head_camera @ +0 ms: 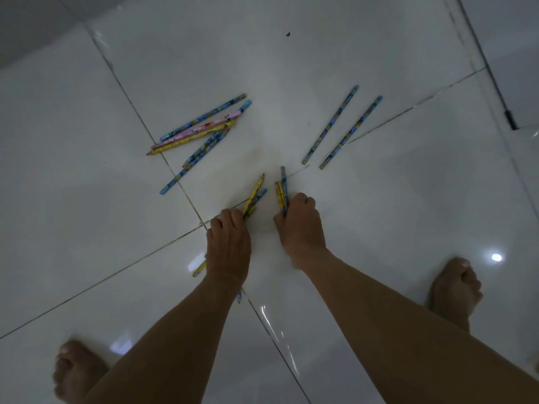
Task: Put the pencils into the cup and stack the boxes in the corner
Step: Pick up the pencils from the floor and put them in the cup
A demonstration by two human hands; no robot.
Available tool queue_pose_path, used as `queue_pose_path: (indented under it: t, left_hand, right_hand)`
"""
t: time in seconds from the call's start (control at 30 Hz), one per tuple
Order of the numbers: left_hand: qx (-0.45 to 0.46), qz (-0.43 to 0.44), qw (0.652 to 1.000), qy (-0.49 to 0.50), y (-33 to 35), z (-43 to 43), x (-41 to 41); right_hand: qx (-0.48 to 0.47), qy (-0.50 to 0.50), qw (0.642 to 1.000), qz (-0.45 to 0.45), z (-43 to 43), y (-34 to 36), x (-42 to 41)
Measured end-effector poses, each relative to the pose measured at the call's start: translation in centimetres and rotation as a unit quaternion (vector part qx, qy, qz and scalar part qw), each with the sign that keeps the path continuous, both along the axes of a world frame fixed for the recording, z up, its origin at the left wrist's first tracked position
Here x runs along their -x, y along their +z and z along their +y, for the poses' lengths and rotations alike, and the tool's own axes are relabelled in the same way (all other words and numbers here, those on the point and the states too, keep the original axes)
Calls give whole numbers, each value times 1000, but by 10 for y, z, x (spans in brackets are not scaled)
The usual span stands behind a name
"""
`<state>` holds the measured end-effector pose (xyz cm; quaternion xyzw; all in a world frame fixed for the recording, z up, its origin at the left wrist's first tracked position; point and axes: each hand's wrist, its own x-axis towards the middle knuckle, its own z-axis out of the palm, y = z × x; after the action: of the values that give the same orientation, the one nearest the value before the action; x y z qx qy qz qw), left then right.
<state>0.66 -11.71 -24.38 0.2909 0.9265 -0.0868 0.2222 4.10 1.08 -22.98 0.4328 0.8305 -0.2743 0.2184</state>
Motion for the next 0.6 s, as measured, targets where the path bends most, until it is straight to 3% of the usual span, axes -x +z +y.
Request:
queue_pose_path:
  t: [0.23, 0.4, 0.53, 0.6]
  left_hand:
    - [-8, 11, 1000, -15, 2, -5, 19]
    - [-91, -36, 995, -15, 3, -5, 27]
    - [-149, -68, 986, 15, 8, 5, 42]
    - [-167, -77, 982, 29, 12, 15, 54]
  right_hand:
    - [-18, -10, 1000, -22, -3, -7, 2]
    - [-13, 5, 999, -42, 0, -7, 2]
    - [-27, -21, 998, 55, 6, 1, 3]
    - [25, -53, 995, 85, 16, 7, 5]
